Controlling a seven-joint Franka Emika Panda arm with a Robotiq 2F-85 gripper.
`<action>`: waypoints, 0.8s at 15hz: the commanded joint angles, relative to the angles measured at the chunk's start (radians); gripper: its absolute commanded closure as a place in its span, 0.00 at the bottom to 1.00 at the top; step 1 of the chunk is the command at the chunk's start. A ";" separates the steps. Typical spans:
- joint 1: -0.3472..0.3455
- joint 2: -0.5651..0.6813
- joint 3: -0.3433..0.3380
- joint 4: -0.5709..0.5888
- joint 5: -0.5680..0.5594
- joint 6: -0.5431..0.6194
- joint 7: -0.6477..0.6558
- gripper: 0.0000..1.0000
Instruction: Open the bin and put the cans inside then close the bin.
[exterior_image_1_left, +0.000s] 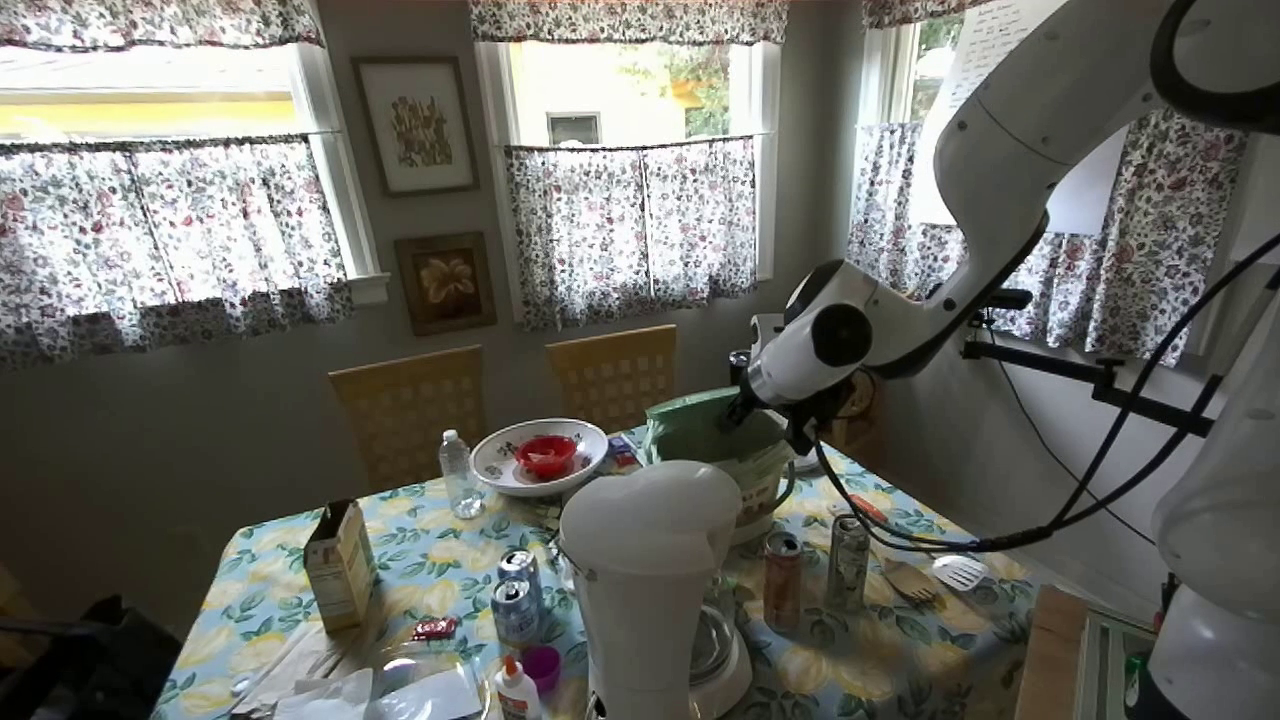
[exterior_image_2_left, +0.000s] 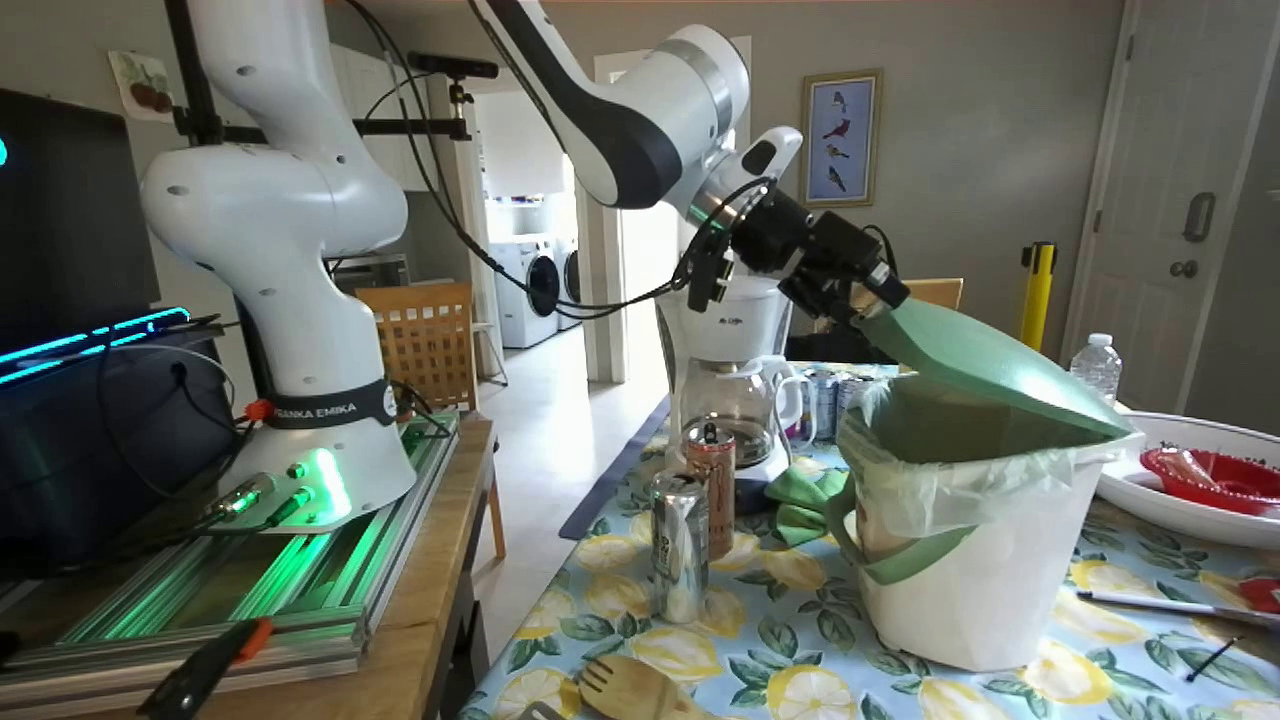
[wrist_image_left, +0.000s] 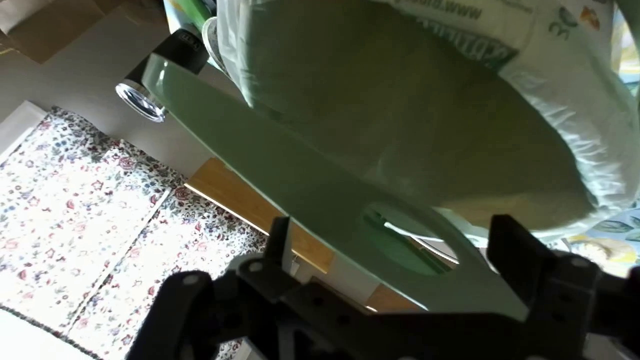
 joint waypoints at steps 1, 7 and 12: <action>-0.018 -0.019 -0.021 0.033 0.024 0.050 -0.044 0.00; -0.019 -0.018 -0.032 0.080 0.042 0.054 -0.067 0.00; -0.019 -0.009 -0.033 0.127 0.056 0.047 -0.086 0.00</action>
